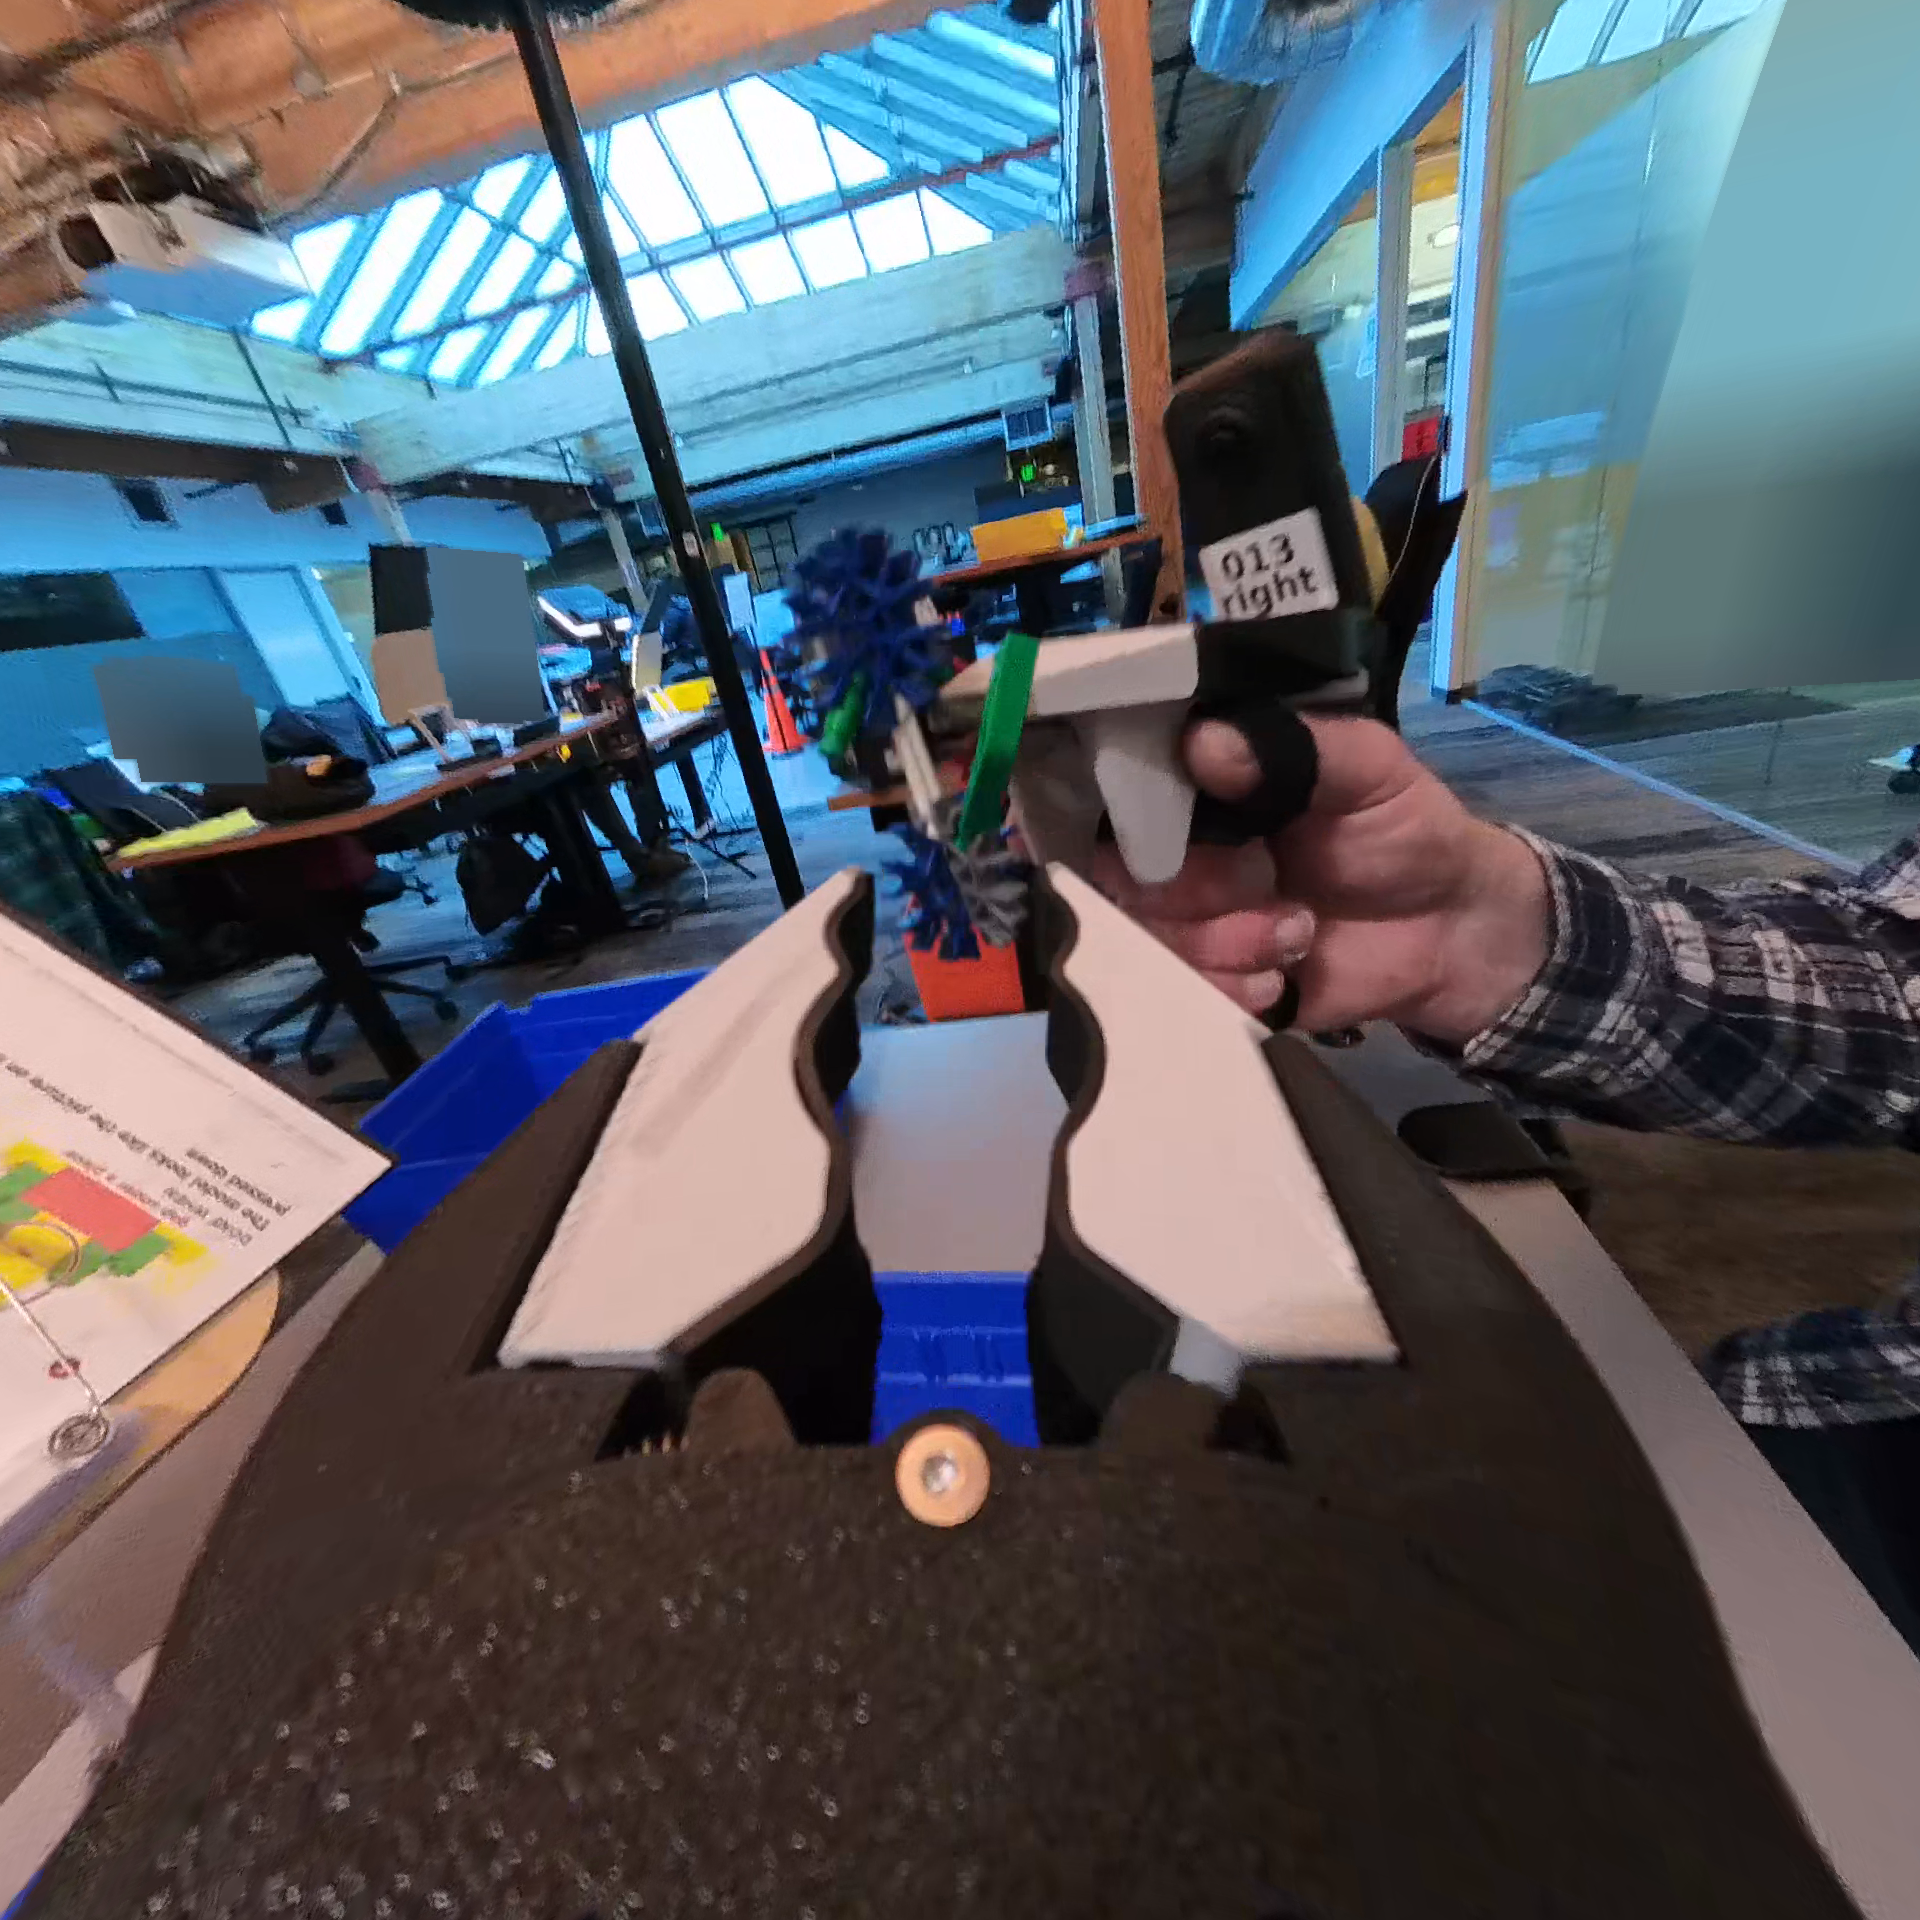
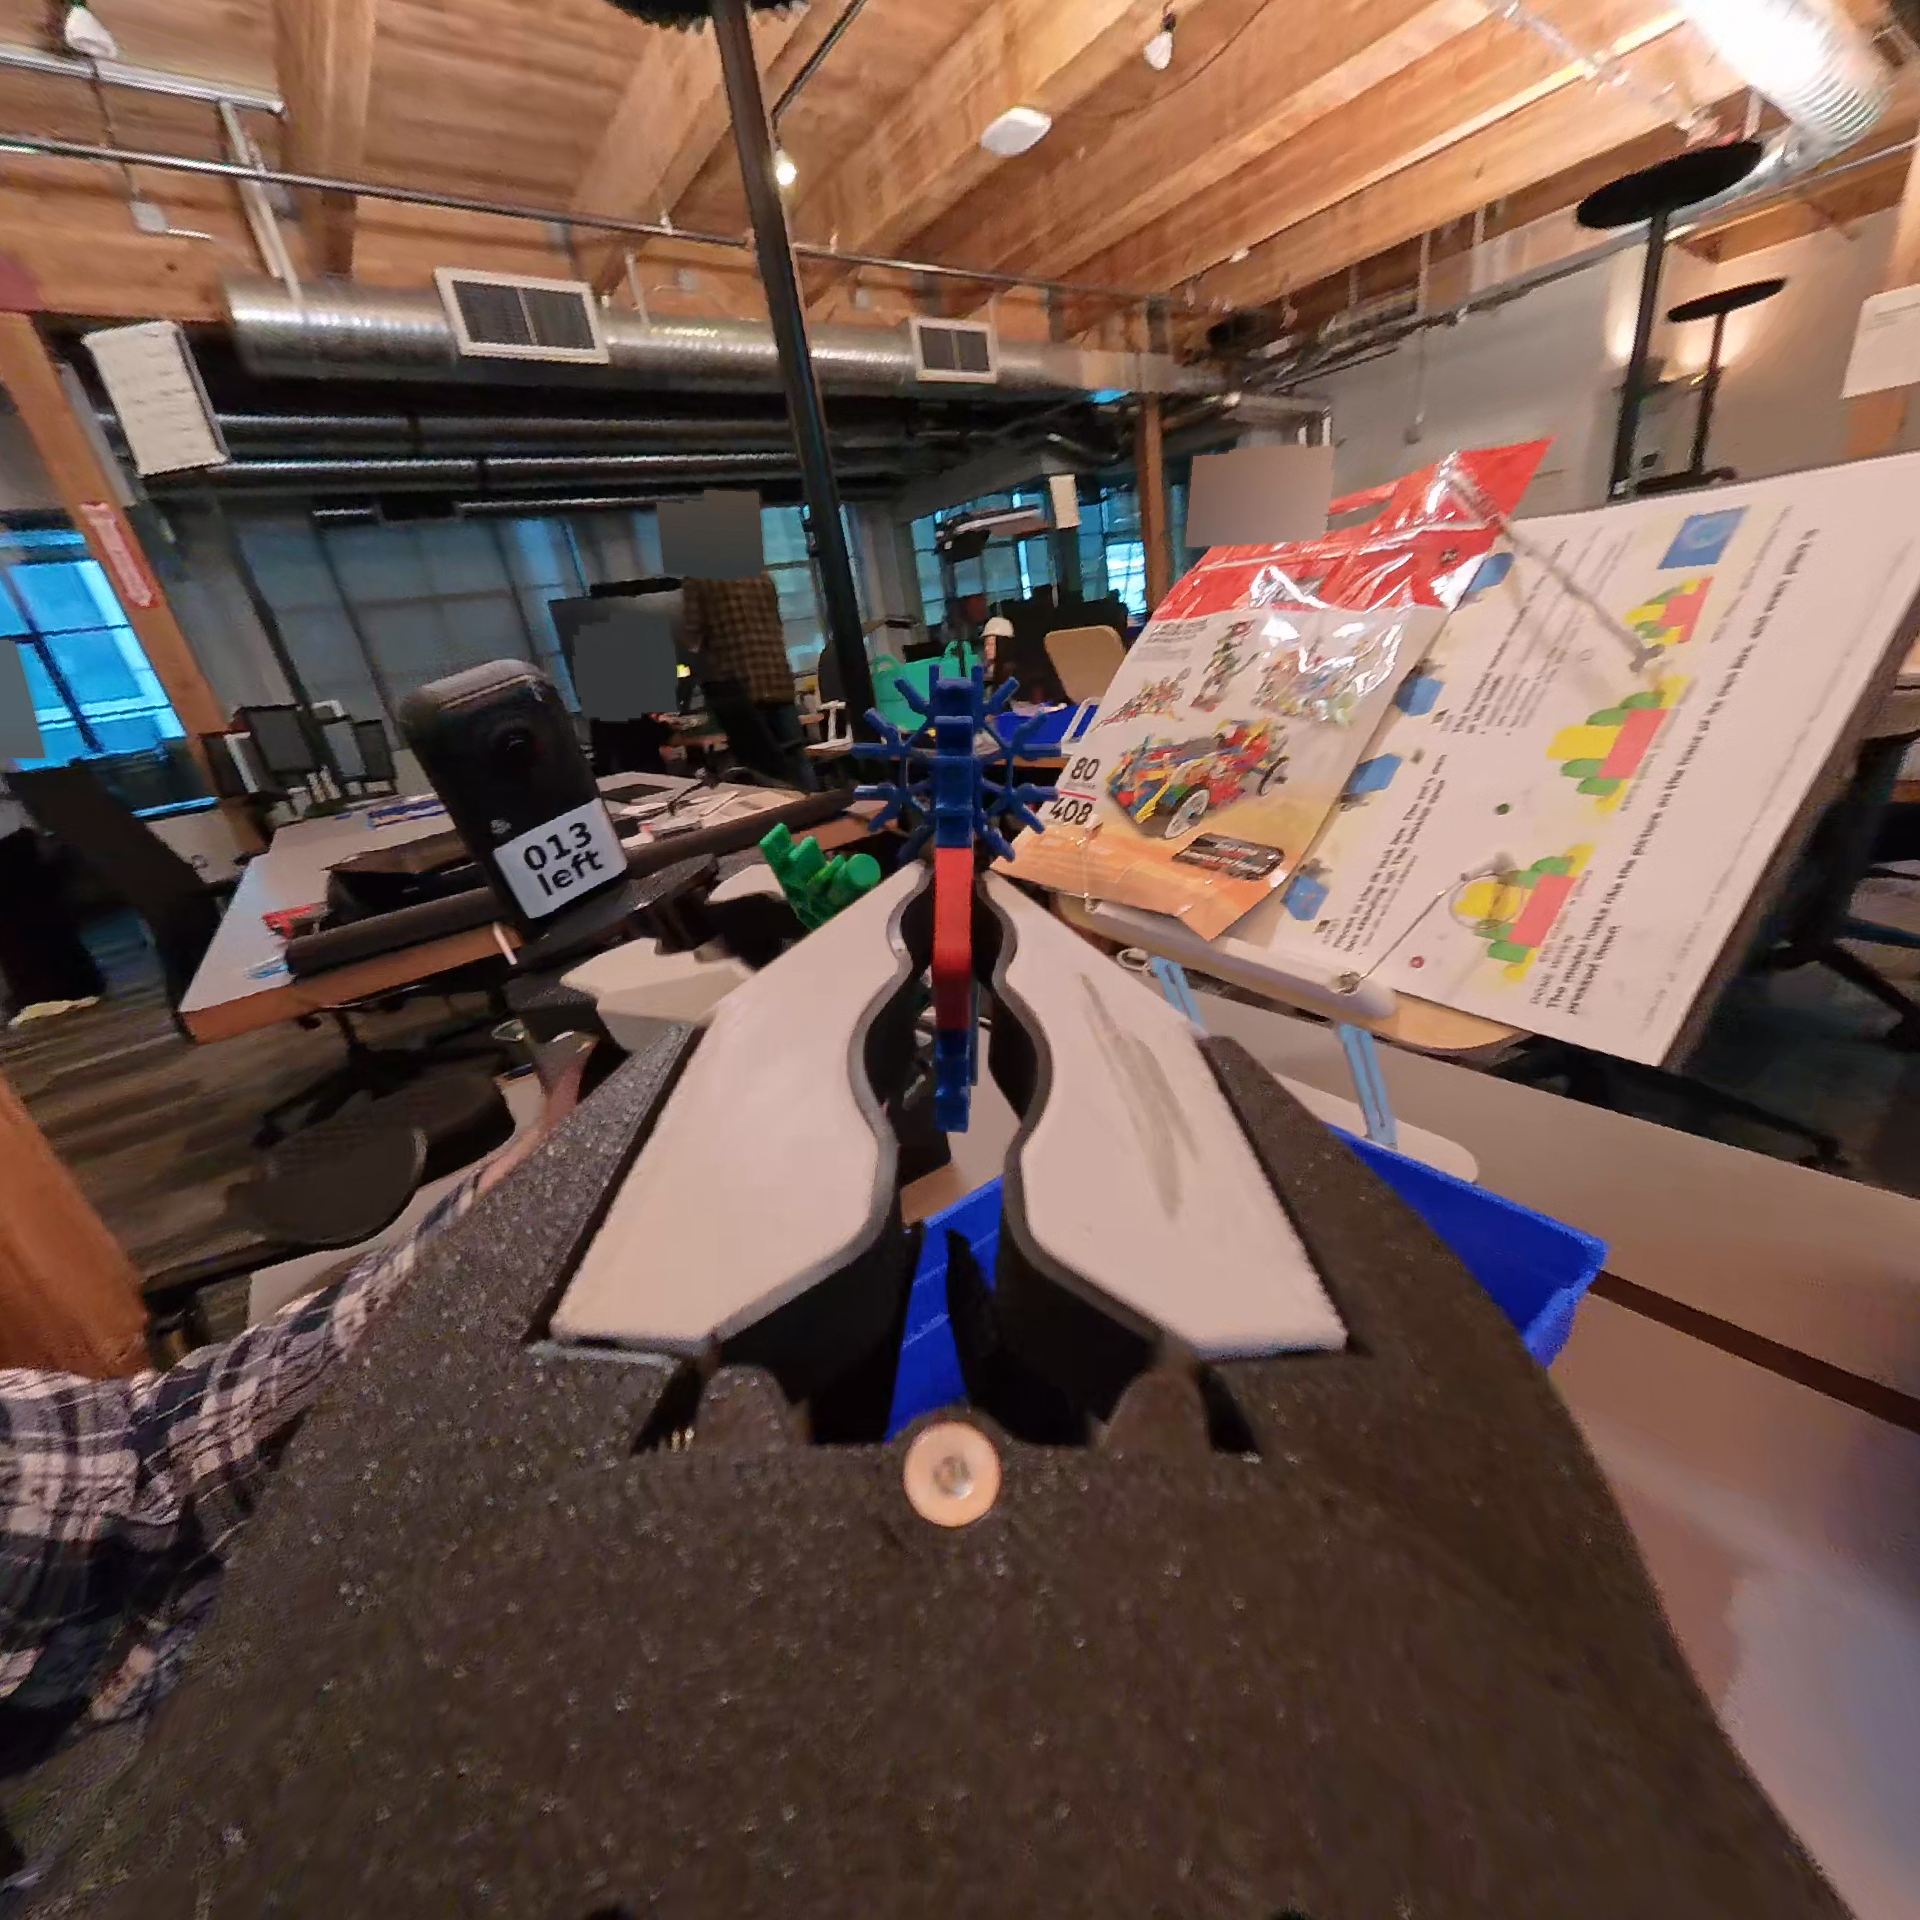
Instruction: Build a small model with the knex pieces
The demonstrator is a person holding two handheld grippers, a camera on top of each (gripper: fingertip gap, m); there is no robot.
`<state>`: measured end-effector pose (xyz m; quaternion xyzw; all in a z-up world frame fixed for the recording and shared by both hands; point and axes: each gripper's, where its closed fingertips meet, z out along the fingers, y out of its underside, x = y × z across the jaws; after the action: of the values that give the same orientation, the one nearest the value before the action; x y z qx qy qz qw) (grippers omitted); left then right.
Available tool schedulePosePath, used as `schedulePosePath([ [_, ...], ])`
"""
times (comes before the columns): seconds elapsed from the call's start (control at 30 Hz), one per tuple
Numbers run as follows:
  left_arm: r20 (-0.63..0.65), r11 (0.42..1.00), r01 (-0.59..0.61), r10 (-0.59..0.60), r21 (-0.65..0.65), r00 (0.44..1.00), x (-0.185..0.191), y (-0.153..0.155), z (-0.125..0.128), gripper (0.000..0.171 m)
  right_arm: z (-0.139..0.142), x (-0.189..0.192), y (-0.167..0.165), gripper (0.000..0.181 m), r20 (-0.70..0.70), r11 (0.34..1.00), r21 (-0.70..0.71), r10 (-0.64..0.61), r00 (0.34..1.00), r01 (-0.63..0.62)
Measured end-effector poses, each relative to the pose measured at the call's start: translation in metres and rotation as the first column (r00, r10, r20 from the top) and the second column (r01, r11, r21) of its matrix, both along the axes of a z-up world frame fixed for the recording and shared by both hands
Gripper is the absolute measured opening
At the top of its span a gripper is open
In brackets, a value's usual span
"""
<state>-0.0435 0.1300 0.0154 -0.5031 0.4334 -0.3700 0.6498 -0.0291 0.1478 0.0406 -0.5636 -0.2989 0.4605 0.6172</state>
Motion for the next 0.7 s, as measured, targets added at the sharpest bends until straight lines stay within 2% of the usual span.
schedulePosePath([
  [0.17,-0.142,0.995,-0.097,0.100,0.026,0.985,0.019,0.007,-0.020,0.038,-0.001,-0.001,0.001,0.004,0.012,0.999,0.027,-0.040,0.999,0.040],
  [0.2,-0.145,0.989,-0.139,0.144,0.044,0.979,0.019,0.012,-0.021,0.028,-0.001,-0.001,-0.001,0.004,0.008,0.999,0.031,-0.039,0.999,0.039],
  [0.43,-0.155,0.978,-0.204,0.209,0.046,0.966,0.020,0.018,-0.023,0.028,-0.001,0.002,0.003,0.004,-0.008,0.992,0.058,-0.110,0.994,0.110],
  [0.7,-0.186,0.935,-0.314,0.342,0.167,0.921,0.017,0.019,-0.017,0.018,0.000,0.009,0.011,0.004,-0.066,0.984,0.042,-0.171,0.983,0.174],
])
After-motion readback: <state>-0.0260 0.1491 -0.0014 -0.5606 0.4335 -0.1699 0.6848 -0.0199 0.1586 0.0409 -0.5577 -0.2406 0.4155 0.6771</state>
